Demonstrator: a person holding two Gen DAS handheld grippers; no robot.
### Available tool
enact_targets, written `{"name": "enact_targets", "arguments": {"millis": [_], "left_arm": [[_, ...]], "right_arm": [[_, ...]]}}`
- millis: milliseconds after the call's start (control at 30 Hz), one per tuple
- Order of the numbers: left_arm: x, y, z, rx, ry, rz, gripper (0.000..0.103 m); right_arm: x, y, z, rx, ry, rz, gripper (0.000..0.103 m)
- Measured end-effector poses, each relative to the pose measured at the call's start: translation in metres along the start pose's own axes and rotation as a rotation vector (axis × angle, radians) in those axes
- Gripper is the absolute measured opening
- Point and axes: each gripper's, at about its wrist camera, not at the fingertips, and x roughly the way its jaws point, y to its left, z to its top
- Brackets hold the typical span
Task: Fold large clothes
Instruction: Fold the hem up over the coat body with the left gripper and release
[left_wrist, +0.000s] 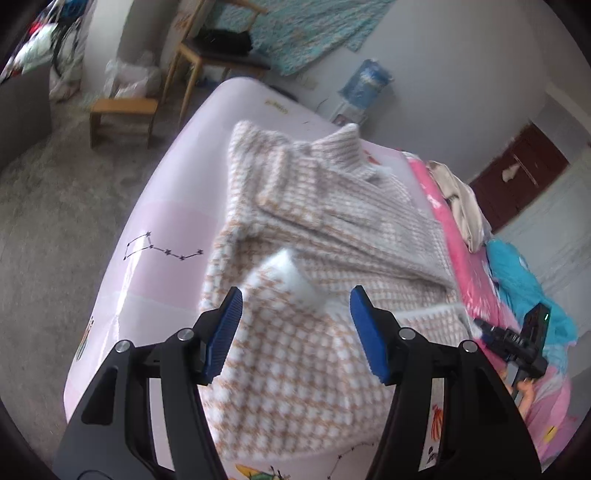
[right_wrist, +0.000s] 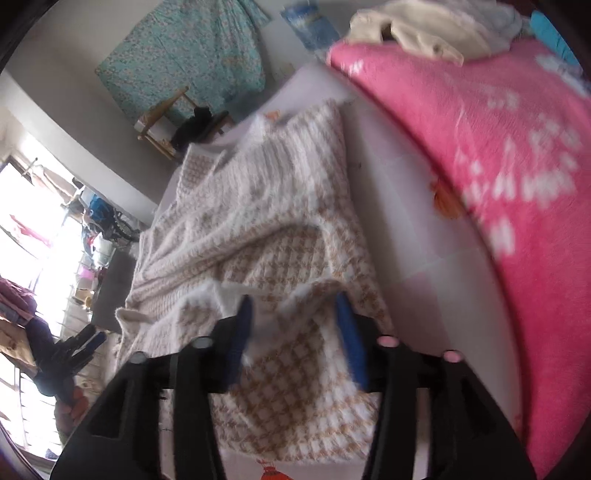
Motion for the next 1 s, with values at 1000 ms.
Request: {"name": "enact_targets", "arguments": {"millis": [1000], "left_arm": [[0.048,-0.111,-0.083,0.411,0.1,0.071,0.056]], "right_arm": [[0.033,0.104,-0.078,-0.475,0.124,-0.014,0.021]]}}
